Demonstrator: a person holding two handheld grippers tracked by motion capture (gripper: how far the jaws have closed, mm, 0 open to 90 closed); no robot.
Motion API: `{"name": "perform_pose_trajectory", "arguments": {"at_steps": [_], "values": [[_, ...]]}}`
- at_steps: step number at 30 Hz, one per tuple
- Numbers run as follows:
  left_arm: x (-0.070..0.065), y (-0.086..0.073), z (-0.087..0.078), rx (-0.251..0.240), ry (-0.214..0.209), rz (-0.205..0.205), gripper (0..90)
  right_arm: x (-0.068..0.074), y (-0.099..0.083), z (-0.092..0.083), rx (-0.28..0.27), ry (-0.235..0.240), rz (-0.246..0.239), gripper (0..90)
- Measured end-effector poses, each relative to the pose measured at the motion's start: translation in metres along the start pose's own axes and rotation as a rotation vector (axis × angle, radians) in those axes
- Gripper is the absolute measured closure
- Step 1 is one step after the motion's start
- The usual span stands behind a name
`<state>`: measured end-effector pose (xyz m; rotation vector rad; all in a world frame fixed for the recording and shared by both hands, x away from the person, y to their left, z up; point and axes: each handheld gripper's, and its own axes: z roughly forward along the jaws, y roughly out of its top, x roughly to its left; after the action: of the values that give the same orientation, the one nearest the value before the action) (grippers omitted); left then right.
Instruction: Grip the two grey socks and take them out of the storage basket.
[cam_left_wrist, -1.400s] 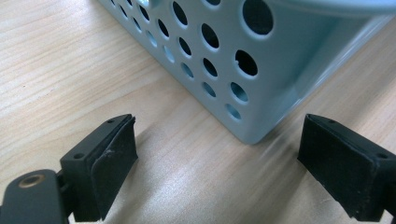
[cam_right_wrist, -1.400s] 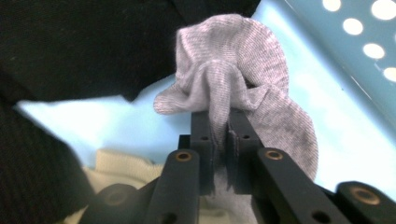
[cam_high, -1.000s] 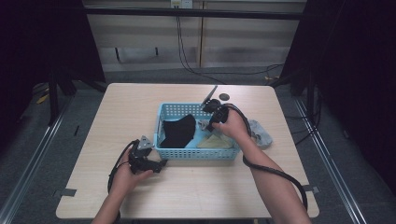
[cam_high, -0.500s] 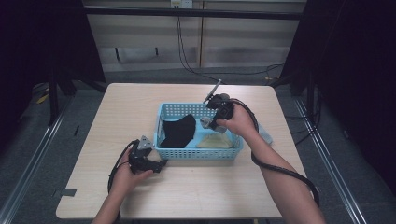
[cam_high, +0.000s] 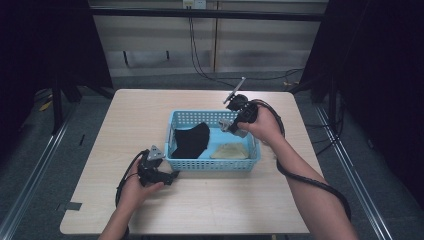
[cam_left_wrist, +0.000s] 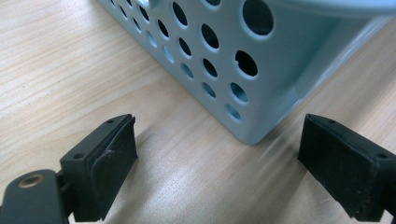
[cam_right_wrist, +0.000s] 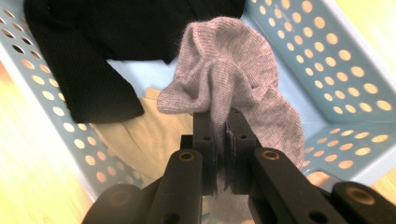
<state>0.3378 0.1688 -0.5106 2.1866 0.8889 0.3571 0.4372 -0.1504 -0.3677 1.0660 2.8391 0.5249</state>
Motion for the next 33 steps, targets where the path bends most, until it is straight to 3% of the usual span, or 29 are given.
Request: {"name": "perform_pose_trajectory", "arguments": {"at_steps": [18, 26, 33], "values": [[0.000, 0.000, 0.000, 0.002, 0.000, 0.000, 10.7, -0.014, -0.015, -0.034, -0.037, -0.028, 0.040, 85.2], [0.000, 0.000, 0.000, 0.002, 0.001, 0.000, 10.7, -0.018, -0.021, -0.041, -0.041, -0.049, 0.039, 85.1], [0.000, 0.000, 0.000, 0.003, 0.000, 0.000, 10.7, -0.025, -0.031, -0.045, -0.038, -0.054, 0.072, 85.0]]}}
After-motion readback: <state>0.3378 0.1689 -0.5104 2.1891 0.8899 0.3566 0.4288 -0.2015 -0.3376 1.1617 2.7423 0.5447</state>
